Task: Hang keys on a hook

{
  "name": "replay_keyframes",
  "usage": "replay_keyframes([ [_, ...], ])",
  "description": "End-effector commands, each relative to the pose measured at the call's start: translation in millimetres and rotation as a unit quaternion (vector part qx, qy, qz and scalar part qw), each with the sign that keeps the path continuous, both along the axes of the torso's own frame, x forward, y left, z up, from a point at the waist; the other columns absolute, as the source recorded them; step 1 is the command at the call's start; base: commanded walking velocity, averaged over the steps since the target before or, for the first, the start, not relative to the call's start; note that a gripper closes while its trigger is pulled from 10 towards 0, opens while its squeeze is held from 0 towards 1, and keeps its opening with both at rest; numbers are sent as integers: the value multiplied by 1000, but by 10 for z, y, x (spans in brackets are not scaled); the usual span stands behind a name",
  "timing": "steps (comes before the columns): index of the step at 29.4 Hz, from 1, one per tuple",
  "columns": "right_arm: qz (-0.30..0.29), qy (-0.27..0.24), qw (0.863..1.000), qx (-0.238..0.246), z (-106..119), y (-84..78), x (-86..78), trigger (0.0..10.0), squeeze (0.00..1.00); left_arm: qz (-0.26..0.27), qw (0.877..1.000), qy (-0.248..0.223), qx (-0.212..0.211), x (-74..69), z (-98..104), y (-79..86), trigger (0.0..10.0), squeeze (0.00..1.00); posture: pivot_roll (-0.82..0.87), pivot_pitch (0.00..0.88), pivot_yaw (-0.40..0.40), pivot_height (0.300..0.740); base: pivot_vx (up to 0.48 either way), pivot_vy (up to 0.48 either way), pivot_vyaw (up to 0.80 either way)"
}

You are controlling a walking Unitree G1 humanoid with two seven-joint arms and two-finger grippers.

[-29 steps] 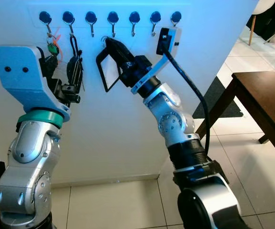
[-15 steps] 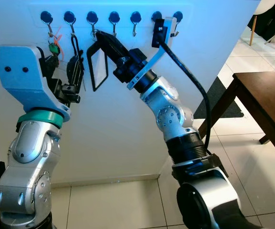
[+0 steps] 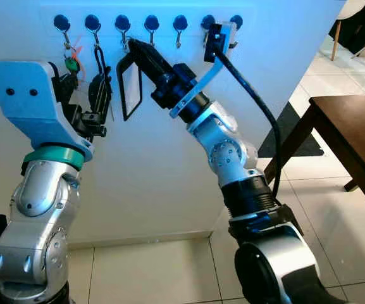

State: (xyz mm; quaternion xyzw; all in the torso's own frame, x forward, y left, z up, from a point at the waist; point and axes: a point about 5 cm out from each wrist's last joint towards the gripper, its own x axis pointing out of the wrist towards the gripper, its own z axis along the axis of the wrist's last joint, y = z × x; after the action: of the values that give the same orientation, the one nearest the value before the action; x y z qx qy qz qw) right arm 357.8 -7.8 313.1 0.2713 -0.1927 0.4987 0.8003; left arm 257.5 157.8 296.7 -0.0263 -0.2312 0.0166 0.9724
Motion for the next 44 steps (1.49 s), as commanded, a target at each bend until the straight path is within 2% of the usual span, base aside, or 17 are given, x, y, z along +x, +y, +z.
replay_keyframes([
  [1,23,14,999,22,-33,155,-58,10000,0,-2,1000,-2,0,-16,6,2,10000,0,65,80,72,740,0,0,0],
  [18,33,15,999,15,-5,158,-15,10000,0,0,1000,-2,-1,-15,12,10,10000,0,67,85,71,740,0,0,0],
  [30,39,16,999,27,51,151,4,10000,0,1,1000,-2,-2,-23,11,6,10000,0,68,88,68,740,0,0,0],
  [44,39,48,998,30,-86,153,38,10000,0,0,1000,-1,-2,-17,10,7,10000,0,69,89,71,740,0,0,0],
])
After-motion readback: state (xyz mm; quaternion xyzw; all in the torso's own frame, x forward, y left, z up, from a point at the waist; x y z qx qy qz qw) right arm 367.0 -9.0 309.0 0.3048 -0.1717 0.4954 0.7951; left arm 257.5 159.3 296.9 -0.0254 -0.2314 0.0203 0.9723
